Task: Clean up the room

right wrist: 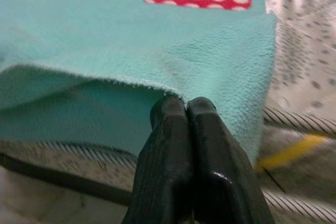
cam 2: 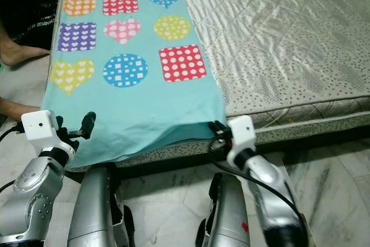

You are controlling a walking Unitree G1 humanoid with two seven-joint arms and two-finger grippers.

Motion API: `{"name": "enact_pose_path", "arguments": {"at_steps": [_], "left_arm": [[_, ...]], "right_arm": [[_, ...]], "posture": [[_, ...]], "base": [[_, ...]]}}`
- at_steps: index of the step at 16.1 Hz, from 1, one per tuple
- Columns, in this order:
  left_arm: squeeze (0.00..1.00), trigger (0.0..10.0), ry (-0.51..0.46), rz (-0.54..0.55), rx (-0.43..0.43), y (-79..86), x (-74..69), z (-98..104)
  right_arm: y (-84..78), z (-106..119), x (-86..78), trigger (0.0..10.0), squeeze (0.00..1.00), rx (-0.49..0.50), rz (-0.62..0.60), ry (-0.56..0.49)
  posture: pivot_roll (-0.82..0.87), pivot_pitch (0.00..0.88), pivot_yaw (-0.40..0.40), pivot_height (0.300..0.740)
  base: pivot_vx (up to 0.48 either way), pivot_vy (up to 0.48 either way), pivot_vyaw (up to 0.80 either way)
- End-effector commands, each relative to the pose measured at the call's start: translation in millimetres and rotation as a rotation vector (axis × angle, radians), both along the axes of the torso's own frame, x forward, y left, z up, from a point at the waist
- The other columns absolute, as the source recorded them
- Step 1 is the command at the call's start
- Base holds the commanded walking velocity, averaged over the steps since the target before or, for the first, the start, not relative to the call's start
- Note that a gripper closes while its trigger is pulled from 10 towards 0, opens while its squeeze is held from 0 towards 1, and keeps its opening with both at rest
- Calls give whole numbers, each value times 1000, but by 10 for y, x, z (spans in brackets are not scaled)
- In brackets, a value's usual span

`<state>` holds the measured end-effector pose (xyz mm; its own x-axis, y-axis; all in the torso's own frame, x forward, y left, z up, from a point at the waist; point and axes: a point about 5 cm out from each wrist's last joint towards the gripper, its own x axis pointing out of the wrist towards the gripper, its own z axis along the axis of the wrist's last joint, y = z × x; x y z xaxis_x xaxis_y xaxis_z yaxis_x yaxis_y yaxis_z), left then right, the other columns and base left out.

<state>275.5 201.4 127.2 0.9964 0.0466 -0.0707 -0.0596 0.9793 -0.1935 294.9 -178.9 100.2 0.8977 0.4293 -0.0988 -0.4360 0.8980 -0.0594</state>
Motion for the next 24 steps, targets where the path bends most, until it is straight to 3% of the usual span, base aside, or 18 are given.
{"name": "enact_pose_path", "arguments": {"at_steps": [1, 4, 5, 6, 7, 12, 16, 19, 24], "left_arm": [[0, 10000, 17, 1, -8, 8, -24, -52], [0, 10000, 19, -8, -11, -2, -22, -63], [0, 10000, 19, -12, -12, -8, -15, -63], [0, 10000, 18, -20, -14, -27, 4, -60], [0, 10000, 18, -23, -15, -36, 10, -58], [0, 10000, 18, -31, -15, -34, 20, -59], [0, 10000, 26, -30, -18, -28, -6, -103], [0, 10000, 22, -31, -14, -18, 23, -112], [0, 10000, 5, -26, -7, 19, 87, -102]], "right_arm": [[-71, -3, -51, 0, 0, -19, 0, 10], [-227, -13, -137, 0, 0, -48, -16, 28], [-246, -19, -160, 8275, 0, -60, -16, 34], [-243, -22, -171, 10000, 753, -62, -19, 38], [-226, -20, -174, 10000, 1000, -58, -15, 38], [-139, 36, -145, 10000, 1000, -44, -13, 23], [-78, 231, -33, 10000, 1000, 73, -107, -27], [-22, 310, 25, 10000, 1000, 97, -147, -61], [-239, 477, 147, 10000, 1000, 64, -304, -146]], "posture": [[44, 210, -28, 501], [34, 210, -18, 501], [31, 209, -14, 501], [29, 207, -11, 501], [30, 206, -8, 501], [28, 196, -8, 501], [23, 156, 2, 501], [21, 115, 9, 501], [11, 62, 15, 501]], "base": [[0, 0, 0], [0, 0, 0], [0, 0, 0], [0, 0, 0], [0, 0, 0], [0, 0, 0], [0, 0, 0], [0, 0, 0], [0, 0, 0]]}}
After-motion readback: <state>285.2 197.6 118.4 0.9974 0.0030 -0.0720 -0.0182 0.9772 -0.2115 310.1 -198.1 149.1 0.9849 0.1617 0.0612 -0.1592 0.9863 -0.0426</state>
